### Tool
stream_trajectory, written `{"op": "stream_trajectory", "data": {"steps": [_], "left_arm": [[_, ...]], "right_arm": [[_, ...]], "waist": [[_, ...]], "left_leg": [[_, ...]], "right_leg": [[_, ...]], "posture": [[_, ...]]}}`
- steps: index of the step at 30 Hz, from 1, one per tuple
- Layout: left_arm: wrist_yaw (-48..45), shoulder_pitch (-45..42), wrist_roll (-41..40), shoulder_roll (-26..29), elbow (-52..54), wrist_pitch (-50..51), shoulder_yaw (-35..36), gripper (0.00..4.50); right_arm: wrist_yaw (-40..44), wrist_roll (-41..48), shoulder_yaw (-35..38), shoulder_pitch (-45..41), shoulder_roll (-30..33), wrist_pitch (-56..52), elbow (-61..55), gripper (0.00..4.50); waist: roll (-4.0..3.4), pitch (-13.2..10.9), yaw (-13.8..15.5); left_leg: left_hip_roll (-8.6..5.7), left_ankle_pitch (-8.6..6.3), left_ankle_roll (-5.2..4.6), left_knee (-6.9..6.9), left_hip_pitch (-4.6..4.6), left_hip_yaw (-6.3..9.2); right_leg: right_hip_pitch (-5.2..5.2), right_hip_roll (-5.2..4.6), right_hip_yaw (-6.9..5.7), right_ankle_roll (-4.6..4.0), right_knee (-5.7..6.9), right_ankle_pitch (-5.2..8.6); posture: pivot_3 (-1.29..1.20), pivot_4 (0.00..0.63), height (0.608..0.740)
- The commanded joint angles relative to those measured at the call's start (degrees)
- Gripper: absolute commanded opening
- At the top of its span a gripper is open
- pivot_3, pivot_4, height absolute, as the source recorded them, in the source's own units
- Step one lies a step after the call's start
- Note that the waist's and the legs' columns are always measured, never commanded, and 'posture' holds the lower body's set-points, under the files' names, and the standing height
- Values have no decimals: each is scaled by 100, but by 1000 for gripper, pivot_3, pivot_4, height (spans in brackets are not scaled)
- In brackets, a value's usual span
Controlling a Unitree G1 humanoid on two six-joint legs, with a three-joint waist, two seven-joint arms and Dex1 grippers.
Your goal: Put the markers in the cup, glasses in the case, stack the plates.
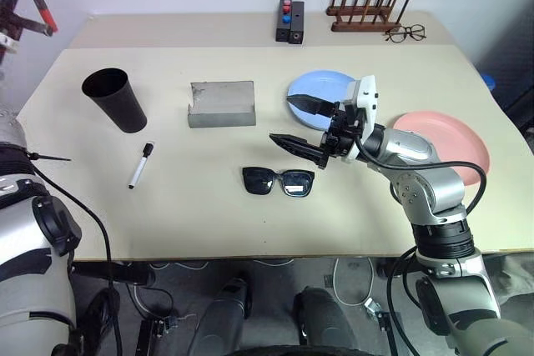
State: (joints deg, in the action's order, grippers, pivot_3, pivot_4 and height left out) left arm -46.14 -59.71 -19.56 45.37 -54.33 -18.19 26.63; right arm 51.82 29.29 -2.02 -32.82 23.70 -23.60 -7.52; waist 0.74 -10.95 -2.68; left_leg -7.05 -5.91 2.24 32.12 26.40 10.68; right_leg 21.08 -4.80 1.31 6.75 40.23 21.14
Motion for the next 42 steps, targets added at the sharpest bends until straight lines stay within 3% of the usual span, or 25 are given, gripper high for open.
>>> {"op": "stream_trajectory", "data": {"steps": [1,10,26,30,36,39,42], "left_arm": [[-252,-138,-331,-54,-347,-221,237,18],[-127,222,-289,-354,-1054,-761,245,18],[-93,654,-229,-636,-1359,-968,182,18],[-10,666,-252,-630,-1357,-969,205,1505],[-163,554,-220,-611,-1128,-812,70,4456],[-397,497,-176,-539,-715,-113,-182,4456],[-719,816,-349,-469,688,1273,-570,4456]], "right_arm": [[-58,-30,72,-35,43,118,-252,4500],[-121,-17,113,66,183,22,-433,4500],[-155,-56,64,86,243,-4,-456,4500],[-174,-74,54,107,266,-14,-476,4500],[-195,-102,30,139,268,0,-494,4500],[-194,-111,35,158,295,-3,-502,4500],[-159,-113,45,204,355,-9,-517,4500]], "waist": [[1,0,-3],[3,1,-11],[5,2,-96],[5,2,-128],[5,2,-125],[6,3,-120],[7,3,-123]], "left_leg": [[0,0,0,1,1,1],[1,0,0,3,1,3],[1,1,0,4,1,6],[2,1,1,4,0,6],[2,2,2,4,0,7],[2,2,2,6,1,7],[1,2,1,8,2,8]], "right_leg": [[-3,2,0,0,0,0],[-10,3,0,1,2,0],[-11,5,0,1,6,-1],[-11,5,0,0,9,-1],[-10,6,0,0,10,-1],[-11,6,-1,1,11,-1],[-11,7,-1,1,12,-1]], "posture": [[0,150,738],[0,150,738],[0,150,738],[0,150,738],[0,150,738],[0,150,738],[0,150,738]]}}
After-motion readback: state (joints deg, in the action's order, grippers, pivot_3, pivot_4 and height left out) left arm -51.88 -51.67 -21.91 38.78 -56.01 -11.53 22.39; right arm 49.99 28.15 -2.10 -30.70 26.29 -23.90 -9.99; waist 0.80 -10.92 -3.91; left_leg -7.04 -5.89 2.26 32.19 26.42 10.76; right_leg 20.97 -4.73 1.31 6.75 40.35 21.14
